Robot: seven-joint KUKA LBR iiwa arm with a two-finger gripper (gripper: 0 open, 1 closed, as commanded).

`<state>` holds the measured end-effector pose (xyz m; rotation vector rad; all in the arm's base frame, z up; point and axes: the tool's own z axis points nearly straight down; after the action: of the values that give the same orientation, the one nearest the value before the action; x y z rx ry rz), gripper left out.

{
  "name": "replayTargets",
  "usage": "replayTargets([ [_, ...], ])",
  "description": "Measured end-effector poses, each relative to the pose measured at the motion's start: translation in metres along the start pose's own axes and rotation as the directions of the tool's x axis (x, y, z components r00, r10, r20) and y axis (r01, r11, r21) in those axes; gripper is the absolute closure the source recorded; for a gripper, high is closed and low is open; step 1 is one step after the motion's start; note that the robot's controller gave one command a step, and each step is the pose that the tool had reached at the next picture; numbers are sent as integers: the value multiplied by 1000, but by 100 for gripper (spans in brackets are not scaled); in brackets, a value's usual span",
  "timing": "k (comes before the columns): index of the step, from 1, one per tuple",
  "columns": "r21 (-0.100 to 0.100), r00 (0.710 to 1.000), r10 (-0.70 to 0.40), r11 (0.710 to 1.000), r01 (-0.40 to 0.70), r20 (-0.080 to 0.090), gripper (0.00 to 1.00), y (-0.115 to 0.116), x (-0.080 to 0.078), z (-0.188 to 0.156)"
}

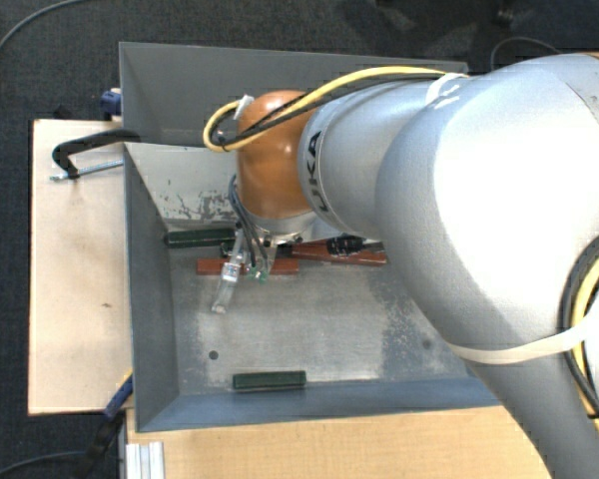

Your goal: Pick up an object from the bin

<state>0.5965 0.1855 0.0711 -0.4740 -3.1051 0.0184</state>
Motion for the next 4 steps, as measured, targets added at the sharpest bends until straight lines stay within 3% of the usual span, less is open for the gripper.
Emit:
replayTargets([
  [1, -15, 1000, -8, 1000, 8, 14, 100, 8, -1, -5],
  [2, -14, 1000, -11, 1000, 11, -1, 0, 10, 4, -1],
  [3, -19, 1000, -10, 1000, 11, 10, 100, 11, 1, -4],
  [4, -12, 999, -38, 999, 38, -1, 100, -31, 45, -48],
])
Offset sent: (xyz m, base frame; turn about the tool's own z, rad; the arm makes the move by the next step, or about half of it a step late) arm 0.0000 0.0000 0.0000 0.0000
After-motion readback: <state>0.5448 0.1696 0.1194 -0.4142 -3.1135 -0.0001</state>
